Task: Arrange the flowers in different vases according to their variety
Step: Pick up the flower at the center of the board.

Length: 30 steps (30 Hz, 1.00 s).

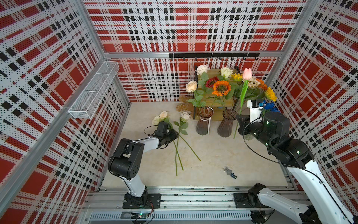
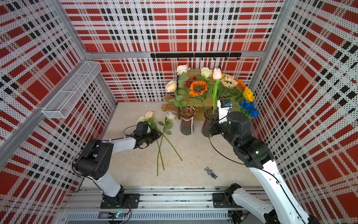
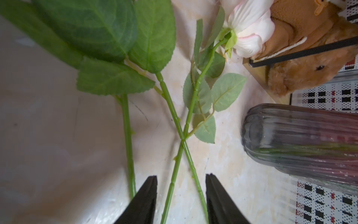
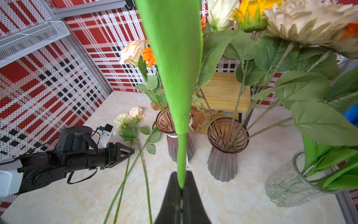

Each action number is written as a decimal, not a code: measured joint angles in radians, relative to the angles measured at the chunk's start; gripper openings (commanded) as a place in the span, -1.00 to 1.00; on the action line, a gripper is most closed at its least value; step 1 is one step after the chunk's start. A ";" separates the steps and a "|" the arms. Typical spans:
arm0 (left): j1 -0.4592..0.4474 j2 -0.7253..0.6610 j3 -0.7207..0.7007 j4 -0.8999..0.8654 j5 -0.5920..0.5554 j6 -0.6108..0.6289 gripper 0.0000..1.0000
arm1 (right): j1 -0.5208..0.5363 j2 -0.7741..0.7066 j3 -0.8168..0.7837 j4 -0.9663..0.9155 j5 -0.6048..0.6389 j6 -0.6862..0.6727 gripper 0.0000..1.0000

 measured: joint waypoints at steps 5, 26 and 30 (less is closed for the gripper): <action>0.001 0.040 0.004 0.035 -0.017 -0.014 -0.20 | -0.010 -0.010 0.022 -0.005 0.019 -0.017 -1.00; 0.003 0.153 0.018 0.214 -0.028 -0.067 -0.46 | -0.064 -0.032 0.022 -0.063 0.085 -0.063 -1.00; 0.004 0.170 0.030 0.228 -0.025 -0.067 -0.47 | -0.100 -0.038 0.022 -0.064 0.080 -0.069 -1.00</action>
